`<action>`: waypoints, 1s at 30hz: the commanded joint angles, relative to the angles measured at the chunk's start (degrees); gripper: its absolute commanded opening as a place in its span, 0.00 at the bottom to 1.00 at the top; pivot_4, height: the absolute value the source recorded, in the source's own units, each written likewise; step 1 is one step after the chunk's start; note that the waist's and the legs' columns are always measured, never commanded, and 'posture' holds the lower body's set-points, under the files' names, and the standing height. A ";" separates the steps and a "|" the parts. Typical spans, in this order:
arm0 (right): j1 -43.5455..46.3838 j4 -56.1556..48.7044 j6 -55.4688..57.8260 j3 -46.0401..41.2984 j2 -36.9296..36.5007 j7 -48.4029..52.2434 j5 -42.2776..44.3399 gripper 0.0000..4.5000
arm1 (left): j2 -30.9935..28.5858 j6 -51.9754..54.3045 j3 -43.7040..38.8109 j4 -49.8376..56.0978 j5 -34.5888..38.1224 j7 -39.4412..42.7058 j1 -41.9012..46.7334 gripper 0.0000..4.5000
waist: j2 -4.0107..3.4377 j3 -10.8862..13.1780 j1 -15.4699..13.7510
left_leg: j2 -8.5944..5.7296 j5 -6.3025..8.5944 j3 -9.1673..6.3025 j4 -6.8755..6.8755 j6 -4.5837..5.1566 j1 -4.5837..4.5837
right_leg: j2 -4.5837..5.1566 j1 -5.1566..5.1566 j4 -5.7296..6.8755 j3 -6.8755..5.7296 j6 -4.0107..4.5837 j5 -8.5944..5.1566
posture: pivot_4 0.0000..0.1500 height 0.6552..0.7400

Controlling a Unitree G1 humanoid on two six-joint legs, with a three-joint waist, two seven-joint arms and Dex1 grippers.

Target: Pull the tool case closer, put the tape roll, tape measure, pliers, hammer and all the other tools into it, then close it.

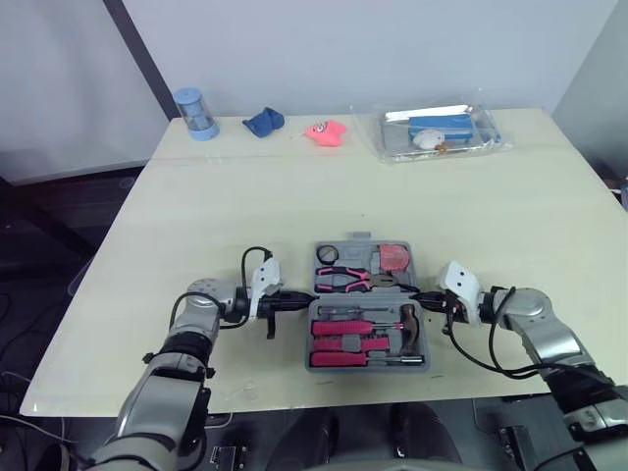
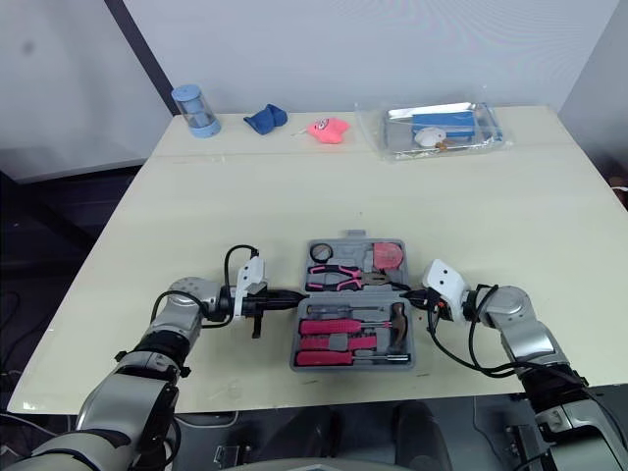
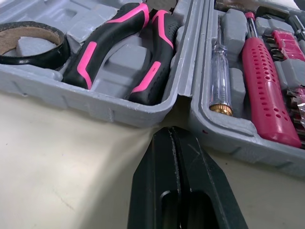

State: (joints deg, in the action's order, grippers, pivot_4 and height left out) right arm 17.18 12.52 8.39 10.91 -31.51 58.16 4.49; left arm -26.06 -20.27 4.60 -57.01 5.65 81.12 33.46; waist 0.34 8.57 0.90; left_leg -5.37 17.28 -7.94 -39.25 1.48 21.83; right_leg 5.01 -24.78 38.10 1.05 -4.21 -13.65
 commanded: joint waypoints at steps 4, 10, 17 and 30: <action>0.88 -1.28 -0.74 0.70 0.45 1.60 0.68 0.00 | 1.48 0.63 1.19 0.84 -0.59 1.28 -0.66 0.00 | 0.00 0.00 0.06 | 0.00 0.00 0.00 0.00 0.00 0.00 | 0.00 0.00 0.00 0.00 0.00 0.00 | 1.00 1.00; 0.03 -2.64 -0.18 0.52 -0.25 3.06 1.51 0.00 | 1.80 0.81 1.33 1.33 -0.59 1.35 -1.10 0.00 | 0.00 0.00 0.02 | 0.00 0.00 0.00 0.00 0.00 0.00 | 0.00 0.00 0.00 0.00 0.00 0.00 | 1.00 1.00; -2.08 -6.13 1.73 0.33 -1.31 6.23 3.60 0.00 | 2.33 2.56 2.23 4.00 -0.28 2.79 -2.24 0.00 | -0.01 -0.01 -0.02 | 0.00 0.00 0.00 0.00 0.00 0.01 | 0.00 0.00 -0.01 0.00 0.00 0.00 | 1.00 1.00; -5.58 -9.24 3.63 -0.52 -3.39 6.22 4.19 0.00 | 1.42 10.95 4.84 22.50 1.33 4.10 -11.49 0.00 | -0.03 -0.02 -0.14 | 0.01 0.01 0.00 0.01 0.01 0.01 | 0.02 0.00 -0.03 0.03 0.00 0.00 | 1.00 1.00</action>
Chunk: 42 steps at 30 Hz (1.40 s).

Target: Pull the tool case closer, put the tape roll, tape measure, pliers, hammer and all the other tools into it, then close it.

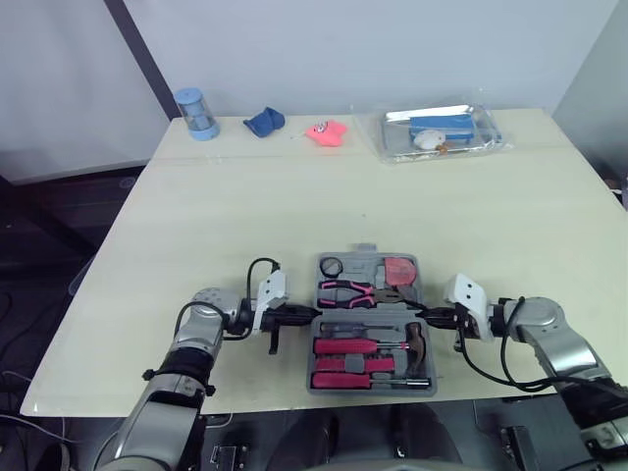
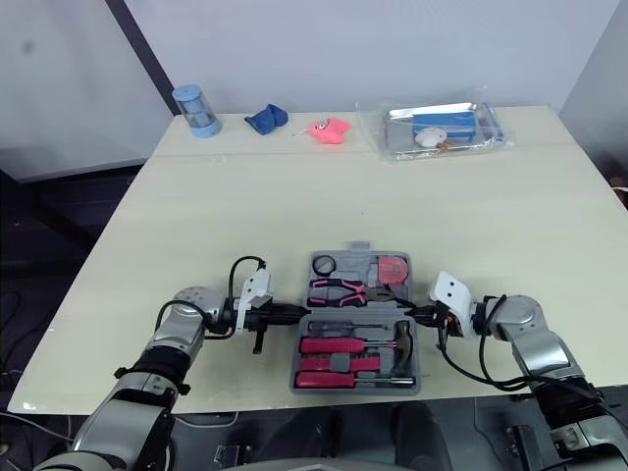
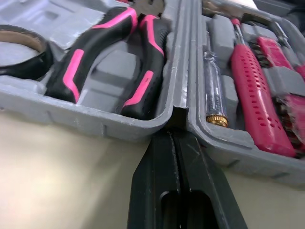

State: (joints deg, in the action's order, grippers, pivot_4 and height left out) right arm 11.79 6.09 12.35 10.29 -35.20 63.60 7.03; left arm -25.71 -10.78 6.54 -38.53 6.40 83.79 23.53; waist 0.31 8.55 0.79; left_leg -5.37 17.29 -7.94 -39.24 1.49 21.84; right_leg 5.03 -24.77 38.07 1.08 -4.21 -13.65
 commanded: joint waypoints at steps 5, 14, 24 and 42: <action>-0.14 -2.68 -0.27 0.02 0.32 0.45 1.61 0.00 | 0.96 3.13 3.33 6.37 0.69 0.76 -2.63 0.00 | 0.00 0.00 -0.07 | 0.00 0.00 0.00 0.00 0.00 0.00 | 0.00 0.01 0.00 0.00 0.00 0.00 | 1.00 1.00; 0.08 -2.31 -0.26 0.11 0.48 0.30 1.51 0.00 | 0.93 2.01 2.51 3.70 -0.13 -1.27 -0.96 0.00 | 0.00 0.00 -0.14 | -0.01 0.00 0.00 -0.01 0.00 0.00 | 0.01 0.01 0.00 -0.01 0.00 0.00 | 1.00 1.00; -0.70 -2.33 -0.26 -0.22 0.14 0.38 1.57 0.00 | 0.74 0.07 1.65 0.92 -0.14 -2.25 0.53 0.00 | -0.03 -0.03 -0.34 | -0.02 0.00 -0.02 -0.04 0.00 -0.02 | 0.02 0.05 0.01 -0.03 -0.02 0.02 | 1.00 1.00; -1.69 -1.43 -0.39 -5.36 -3.23 -0.07 3.04 0.00 | -2.41 -1.64 -2.92 4.65 3.79 -3.17 -1.31 0.00 | -0.06 -0.06 -0.16 | -0.02 0.00 -0.03 -0.05 0.00 -0.02 | 0.02 0.06 0.01 -0.03 -0.04 0.02 | 1.00 1.00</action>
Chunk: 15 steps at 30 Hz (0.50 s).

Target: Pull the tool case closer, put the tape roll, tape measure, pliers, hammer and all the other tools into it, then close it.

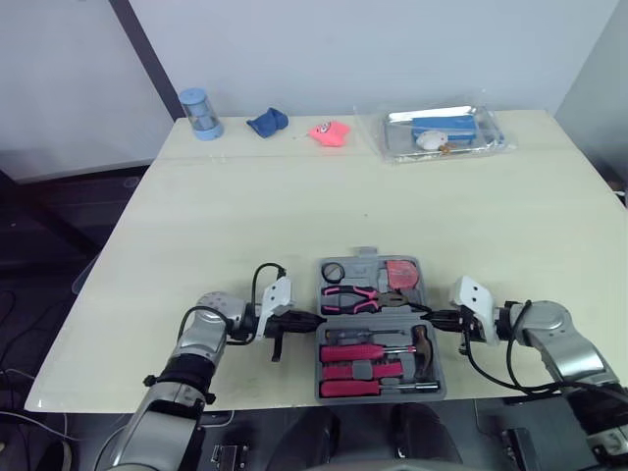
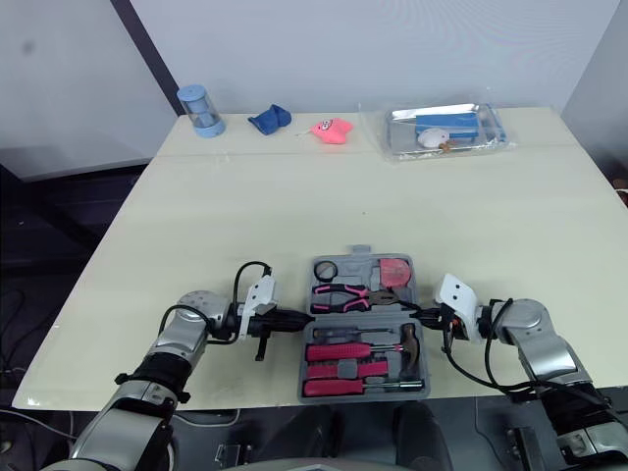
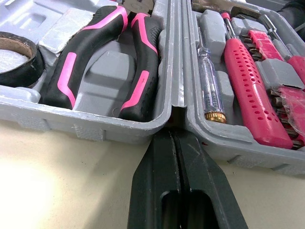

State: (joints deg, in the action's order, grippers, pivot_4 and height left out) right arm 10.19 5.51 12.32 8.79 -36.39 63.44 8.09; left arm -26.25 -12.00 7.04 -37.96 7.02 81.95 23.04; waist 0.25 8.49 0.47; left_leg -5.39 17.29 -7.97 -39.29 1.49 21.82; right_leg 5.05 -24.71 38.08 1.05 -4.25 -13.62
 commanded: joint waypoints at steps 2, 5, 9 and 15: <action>0.33 -0.16 0.00 -5.24 -2.62 0.18 3.31 0.00 | -3.12 0.54 -4.40 7.99 5.33 -0.66 -2.39 0.00 | 0.00 0.00 0.27 | 0.01 0.00 0.00 0.01 0.00 0.01 | 0.01 -0.02 0.00 0.02 0.00 0.00 | 1.00 1.00; 0.96 0.39 1.47 -6.87 -3.09 0.63 5.21 0.06 | -4.93 2.61 -5.22 14.11 8.03 0.16 -5.19 0.00 | 0.00 0.00 0.31 | 0.05 0.00 0.00 0.04 0.00 0.00 | 0.04 -0.03 -0.01 0.03 0.00 0.00 | 1.00 1.00; 3.74 0.89 9.79 -9.14 -2.43 1.06 10.68 0.39 | -7.83 7.25 -5.50 25.71 13.35 2.87 -10.84 0.00 | -0.02 0.00 0.40 | 0.07 0.00 0.02 0.07 0.00 0.01 | 0.10 -0.03 -0.05 0.06 0.00 0.00 | 1.00 1.00; 13.15 6.99 26.61 -7.84 0.25 0.24 15.34 0.99 | -10.40 12.97 -1.02 37.45 15.36 4.70 -16.44 0.00 | -0.05 -0.01 0.30 | 0.13 0.01 0.04 0.10 0.00 -0.01 | 0.17 -0.03 -0.07 0.10 0.06 0.03 | 1.00 1.00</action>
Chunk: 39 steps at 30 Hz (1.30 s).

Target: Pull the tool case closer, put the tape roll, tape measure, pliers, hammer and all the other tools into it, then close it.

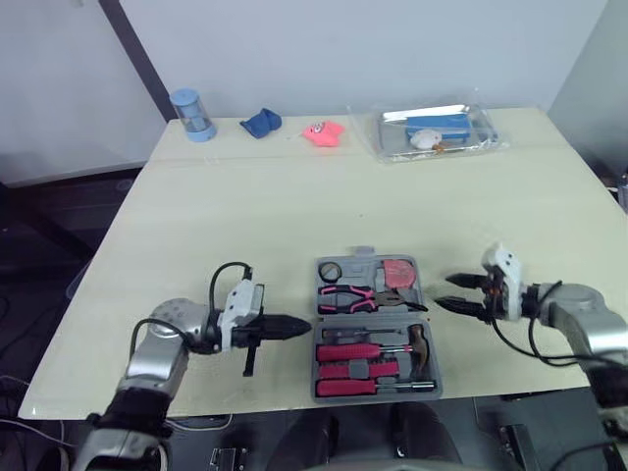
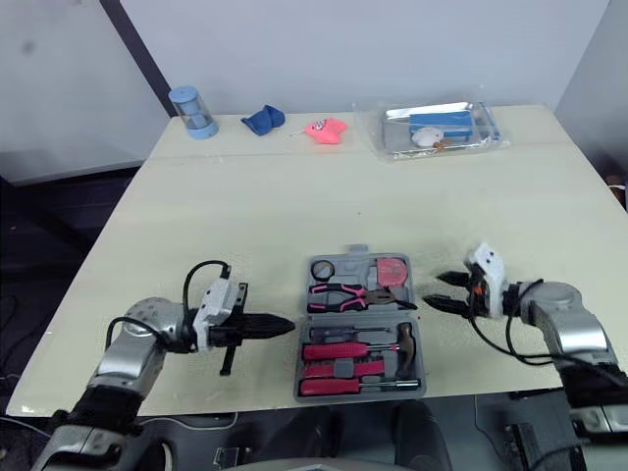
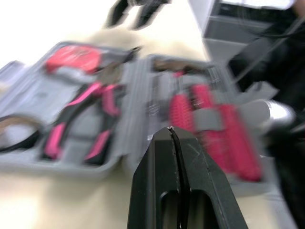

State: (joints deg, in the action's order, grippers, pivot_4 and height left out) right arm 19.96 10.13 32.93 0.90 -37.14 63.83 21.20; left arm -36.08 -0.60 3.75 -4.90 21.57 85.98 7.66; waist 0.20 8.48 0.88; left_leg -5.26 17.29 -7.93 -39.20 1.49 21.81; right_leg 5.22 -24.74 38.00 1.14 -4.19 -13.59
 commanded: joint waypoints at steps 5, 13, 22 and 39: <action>13.38 19.12 5.41 4.18 3.77 -0.58 -3.31 0.99 | -0.38 4.99 6.77 7.69 -0.40 -0.68 -2.18 0.00 | 0.00 0.00 -0.18 | -0.06 0.00 0.01 0.00 0.00 0.02 | -0.04 0.01 -0.03 -0.02 0.00 0.00 | 1.00 1.00; 24.25 38.01 3.47 6.85 9.19 3.88 -7.18 0.99 | -2.51 3.13 12.12 6.87 -7.83 -3.00 -2.58 0.00 | 0.03 -0.03 0.96 | 0.02 0.00 0.07 0.02 0.00 -0.03 | -0.06 -0.01 -0.02 0.03 0.03 0.02 | 1.00 1.00; 28.24 43.72 5.26 3.10 14.57 6.80 -6.05 0.99 | -0.82 -0.59 13.70 1.54 -12.03 -7.16 -2.05 0.00 | -0.01 -0.15 1.98 | 0.10 0.00 0.08 0.13 -0.01 -0.08 | -0.13 -0.05 -0.02 0.15 0.03 0.02 | 1.00 1.00; 27.50 35.22 10.84 1.21 14.39 15.95 -2.11 0.99 | 0.08 -4.83 13.48 -3.55 -11.05 -7.72 -2.21 0.00 | -0.13 -0.18 1.67 | 0.07 0.01 0.09 0.13 -0.01 -0.07 | -0.10 -0.08 -0.02 0.16 0.03 0.02 | 1.00 1.00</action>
State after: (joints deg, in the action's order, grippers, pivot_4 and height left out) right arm 47.55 47.94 42.90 3.17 -22.57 77.30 16.71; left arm -35.71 -5.58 16.98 -6.74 11.09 78.48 6.43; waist 0.07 8.31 2.55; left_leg -5.18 17.30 -7.85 -39.06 1.48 21.75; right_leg 5.12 -24.82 37.98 1.29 -4.16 -13.57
